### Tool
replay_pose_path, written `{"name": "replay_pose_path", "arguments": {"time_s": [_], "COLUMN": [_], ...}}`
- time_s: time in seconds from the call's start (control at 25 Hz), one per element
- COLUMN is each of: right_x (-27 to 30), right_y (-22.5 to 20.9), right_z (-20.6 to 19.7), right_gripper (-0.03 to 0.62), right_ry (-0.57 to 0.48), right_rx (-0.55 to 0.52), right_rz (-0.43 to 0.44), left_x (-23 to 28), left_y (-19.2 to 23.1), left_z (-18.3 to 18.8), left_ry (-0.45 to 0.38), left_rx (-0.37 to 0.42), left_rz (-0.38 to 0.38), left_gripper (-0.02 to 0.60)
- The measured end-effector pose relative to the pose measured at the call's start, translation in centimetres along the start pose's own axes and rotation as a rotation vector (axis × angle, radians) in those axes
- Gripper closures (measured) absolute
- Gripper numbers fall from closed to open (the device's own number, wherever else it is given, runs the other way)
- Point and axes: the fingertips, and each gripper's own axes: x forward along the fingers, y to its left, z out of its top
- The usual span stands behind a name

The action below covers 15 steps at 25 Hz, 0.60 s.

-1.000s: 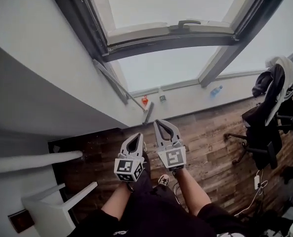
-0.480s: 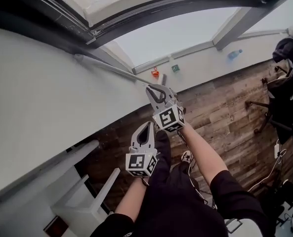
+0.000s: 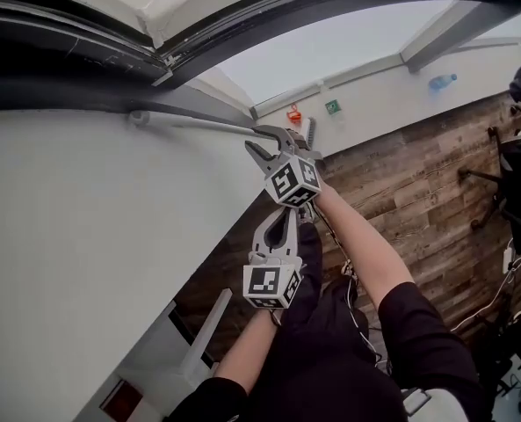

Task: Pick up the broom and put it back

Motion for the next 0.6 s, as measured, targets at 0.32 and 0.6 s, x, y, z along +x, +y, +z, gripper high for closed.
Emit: {"name": "replay_pose_path", "arguments": {"time_s": [0.32,0.6], "right_x": [4.3,3.3], "right_y": [0.7,0.5], "right_z": [-1.1,-1.4], "right_gripper": [0.459,0.508], "right_ry": [0.009,-0.057], "right_rx": [-0.011,0.025], "right_rz": [0.054,0.016], "left_x": [0.9,0.1], "left_y": [1.9,2.1], "left_z": [-0.9,-1.6], "left_ry": [0.033,0.059], "left_rx": [-0.004,0.025], "left_rz": [0.035,0.032], "left_gripper": [0.581,0.581]}}
